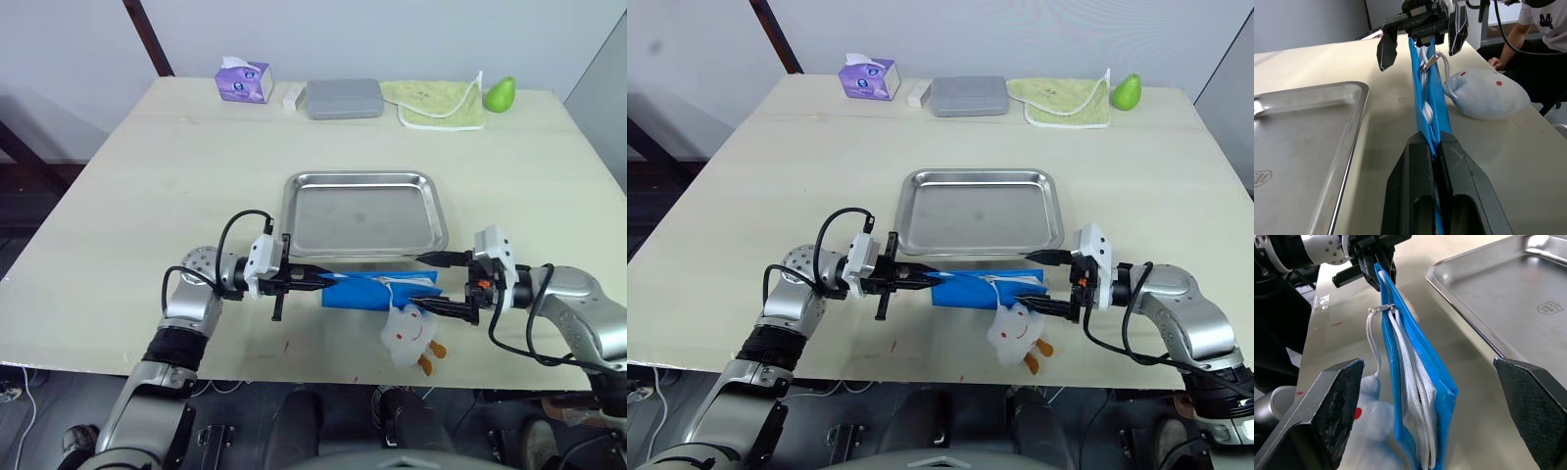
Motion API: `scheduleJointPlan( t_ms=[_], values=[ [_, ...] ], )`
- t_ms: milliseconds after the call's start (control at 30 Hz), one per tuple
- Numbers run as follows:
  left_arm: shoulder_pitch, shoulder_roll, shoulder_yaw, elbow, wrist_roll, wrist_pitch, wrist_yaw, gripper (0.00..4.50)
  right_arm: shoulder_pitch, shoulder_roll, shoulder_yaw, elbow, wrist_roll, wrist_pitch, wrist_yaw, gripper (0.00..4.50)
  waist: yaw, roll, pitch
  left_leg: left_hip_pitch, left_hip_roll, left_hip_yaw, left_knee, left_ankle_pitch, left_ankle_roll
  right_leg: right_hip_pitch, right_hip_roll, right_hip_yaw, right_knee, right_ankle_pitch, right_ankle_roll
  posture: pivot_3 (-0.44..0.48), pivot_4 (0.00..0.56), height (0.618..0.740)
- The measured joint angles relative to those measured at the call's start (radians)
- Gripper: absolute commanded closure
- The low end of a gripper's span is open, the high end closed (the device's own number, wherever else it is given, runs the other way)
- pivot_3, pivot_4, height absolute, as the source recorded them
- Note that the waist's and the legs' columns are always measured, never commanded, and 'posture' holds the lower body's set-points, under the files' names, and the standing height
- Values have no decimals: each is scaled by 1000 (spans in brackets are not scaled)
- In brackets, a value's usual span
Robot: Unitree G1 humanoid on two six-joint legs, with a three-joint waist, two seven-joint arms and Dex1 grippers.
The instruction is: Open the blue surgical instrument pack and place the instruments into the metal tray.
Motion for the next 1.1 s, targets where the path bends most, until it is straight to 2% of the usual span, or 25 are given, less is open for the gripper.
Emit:
scheduleJointPlan(
  t_ms=[100, 133, 233, 300, 533, 600, 633, 733, 767, 833, 867, 900, 1100],
  values=[
    [0, 0, 0, 0, 0, 0, 0, 4500, 0, 0, 0, 3, -4, -7, 1, 1704, 0, 0, 0, 0, 0, 0, 0, 0, 0, 0, 0, 0, 0, 0, 0, 0, 150, 740],
    [0, 0, 0, 0, 0, 0, 0, 4500, 2, 0, 0, 4, -7, -13, 2, 2166, 0, 0, 0, 0, 0, 0, 0, 0, 0, 0, 0, 0, 0, 0, 0, 0, 150, 740],
    [0, 0, 1, 0, 1, 4, 3, 4500, 9, 2, 3, 7, -13, -28, 14, 3964, 0, 0, 0, 0, 0, 0, 0, 0, 0, 0, 0, 1, 0, 0, 0, 0, 150, 740],
    [0, 0, 2, 0, 2, 6, 4, 4500, 9, 2, 8, 7, -15, -38, 21, 4374, 0, 0, 0, 0, 0, 1, 0, 0, 0, 0, 0, 1, 0, 0, 0, 0, 150, 740],
    [0, 0, 2, -4, 1, 26, 11, 4500, 10, 4, 11, 15, -23, -62, 23, 4374, 0, 0, 0, 1, 0, 2, 0, 0, 0, -1, 0, 3, 0, 0, 0, 0, 150, 740],
    [5, 6, 5, -26, -23, 99, 12, 4500, 9, 4, 12, 16, -25, -66, 25, 4374, -1, 0, 0, 1, 0, 3, 0, 0, 0, -1, 0, 4, 1, 0, 0, 0, 150, 740],
    [14, 12, 7, -46, -44, 158, 14, 3816, 9, 4, 15, 17, -25, -70, 28, 4500, -1, 0, 0, 1, 0, 4, 0, 0, 0, -1, 0, 5, 1, 0, 0, 0, 150, 740],
    [31, 32, 11, -80, -80, 251, 15, 2696, 9, 4, 17, 18, -25, -76, 31, 4500, -3, 0, 0, 1, 0, 6, 0, 0, 0, -4, 1, 8, 2, 0, 1, 0, 150, 740],
    [40, 47, 25, -98, -94, 287, 20, 2113, 8, 4, 18, 19, -26, -79, 33, 4500, -3, 0, 0, 1, 0, 7, 0, 0, 0, -5, 1, 9, 2, 0, 1, 0, 150, 740],
    [69, 97, 68, -139, -136, 358, 23, 1226, 5, 4, 21, 21, -27, -83, 39, 4500, -4, -1, 1, 1, 1, 10, 0, 0, 0, -7, 1, 11, 3, 0, 1, 0, 150, 740],
    [78, 113, 84, -149, -148, 378, 23, 1047, 4, 4, 21, 23, -27, -84, 40, 4500, -5, -1, 1, 1, 1, 11, 0, 0, 0, -8, 1, 12, 3, 0, 1, 0, 150, 740],
    [114, 171, 137, -190, -184, 440, 24, 76, 3, 2, 21, 31, -27, -86, 42, 4500, -5, -1, 1, 1, 1, 14, -1, 0, 0, -10, 1, 15, 3, 0, 1, 0, 150, 740],
    [212, 260, 262, -294, -275, 572, 56, 76, -5, -4, 17, 46, -26, -89, 50, 4500, -1, -2, 1, 1, 1, 20, -1, 0, 0, -12, 0, 19, 3, 1, 2, 0, 150, 740]
  ],
)
